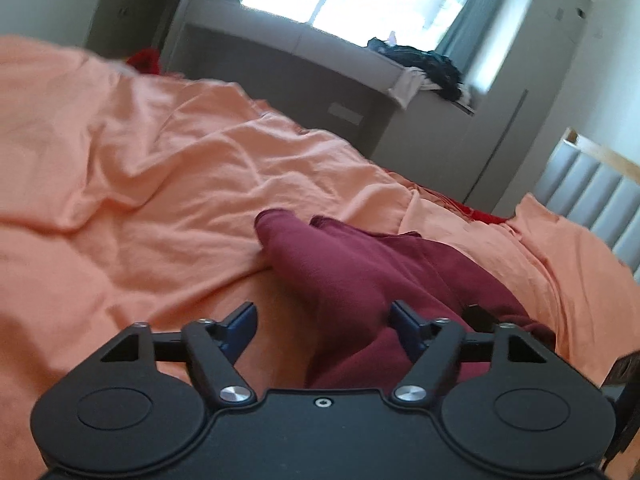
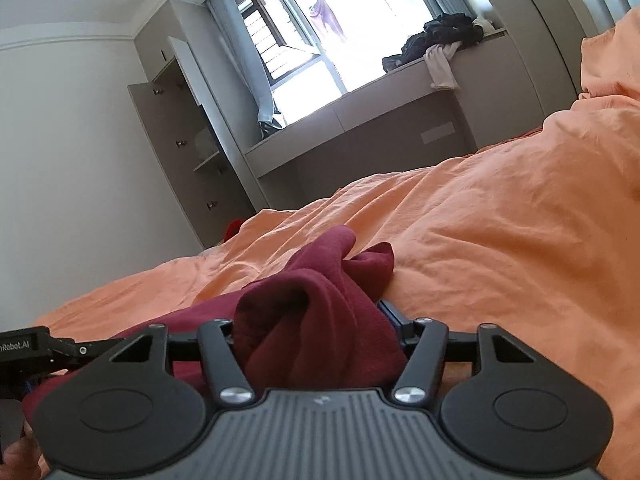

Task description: Fold small clothes

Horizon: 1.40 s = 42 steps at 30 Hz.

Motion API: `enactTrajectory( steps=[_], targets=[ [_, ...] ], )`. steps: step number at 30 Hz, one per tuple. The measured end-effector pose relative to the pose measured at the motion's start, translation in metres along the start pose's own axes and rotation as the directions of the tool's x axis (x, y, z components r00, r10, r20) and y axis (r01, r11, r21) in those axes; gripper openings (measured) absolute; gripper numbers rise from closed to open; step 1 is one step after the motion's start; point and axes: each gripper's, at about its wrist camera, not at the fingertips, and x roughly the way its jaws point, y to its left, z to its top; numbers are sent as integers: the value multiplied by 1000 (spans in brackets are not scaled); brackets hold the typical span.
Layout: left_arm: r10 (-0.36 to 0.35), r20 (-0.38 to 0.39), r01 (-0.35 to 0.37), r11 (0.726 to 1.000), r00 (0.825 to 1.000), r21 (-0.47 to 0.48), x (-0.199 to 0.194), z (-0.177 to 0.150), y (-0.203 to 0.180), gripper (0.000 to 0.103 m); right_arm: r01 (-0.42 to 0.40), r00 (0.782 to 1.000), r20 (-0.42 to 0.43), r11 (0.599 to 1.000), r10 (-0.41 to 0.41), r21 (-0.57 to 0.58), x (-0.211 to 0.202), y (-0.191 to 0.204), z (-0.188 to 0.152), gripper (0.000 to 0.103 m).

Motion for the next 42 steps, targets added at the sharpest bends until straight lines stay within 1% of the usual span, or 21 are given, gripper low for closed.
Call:
enactTrajectory(
  steps=[2,4,5,7,9,11,12,15,17,20,24,26,28,30,32,34,37,40,42],
  targets=[
    [10,-4,-10,1000,1000,-19,0,-2,2,81,1,1000,2,1000,-1,-1,0,0,-1,69],
    [27,1,-27,1000,1000,-16,-2,-1,0,86,4,1000,6,1000,-4,0,-2,1,-1,75],
    [33,9,-33,999,999,-8,-4,-1,-2,88,9,1000,10,1000,-9,1,-4,2,0,81],
    [38,37,-38,999,999,6,-13,-1,-6,97,25,999,34,1000,-25,-7,-12,5,3,85],
    [46,70,-47,999,996,21,-23,-1,-11,99,43,998,57,999,-41,-29,-22,10,4,92],
    [47,102,-52,997,994,54,-35,-3,-19,101,69,994,87,996,-64,-62,-36,17,6,96],
    [49,121,-58,996,991,72,-42,-4,-22,102,78,992,101,994,-71,-74,-43,20,6,98],
    [51,190,-76,989,980,127,-68,-11,-38,102,84,987,142,993,-72,-84,-66,28,6,103],
    [47,242,-88,983,969,162,-86,-16,-47,102,80,983,175,993,-64,-83,-84,33,5,103],
    [65,316,-134,970,946,204,-114,-27,-59,102,89,972,226,991,-65,-98,-110,42,6,103],
    [92,417,-206,949,904,238,-149,-49,-73,102,102,950,305,986,-58,-132,-144,56,4,103],
    [87,450,-216,945,889,244,-166,-60,-80,102,109,939,341,982,-52,-152,-160,65,1,103],
    [77,469,-214,945,880,247,-182,-69,-85,102,112,929,367,979,-42,-171,-175,72,-4,103],
    [67,471,-203,948,880,244,-194,-77,-86,102,118,922,387,974,-35,-192,-191,80,-10,103],
    [64,459,-193,951,886,241,-205,-86,-88,102,123,920,390,969,-31,-213,-205,87,-17,103],
    [66,440,-189,952,896,242,-214,-96,-88,102,126,921,390,959,-18,-253,-217,95,-25,103],
    [65,404,-182,949,913,258,-223,-111,-86,102,153,913,407,944,-22,-293,-235,105,-36,103],
    [63,392,-178,948,918,264,-228,-124,-82,103,177,906,421,939,-39,-293,-250,112,-46,103],
    [70,396,-190,943,915,272,-230,-131,-81,103,198,906,419,935,-61,-293,-254,115,-52,103]
  ],
)
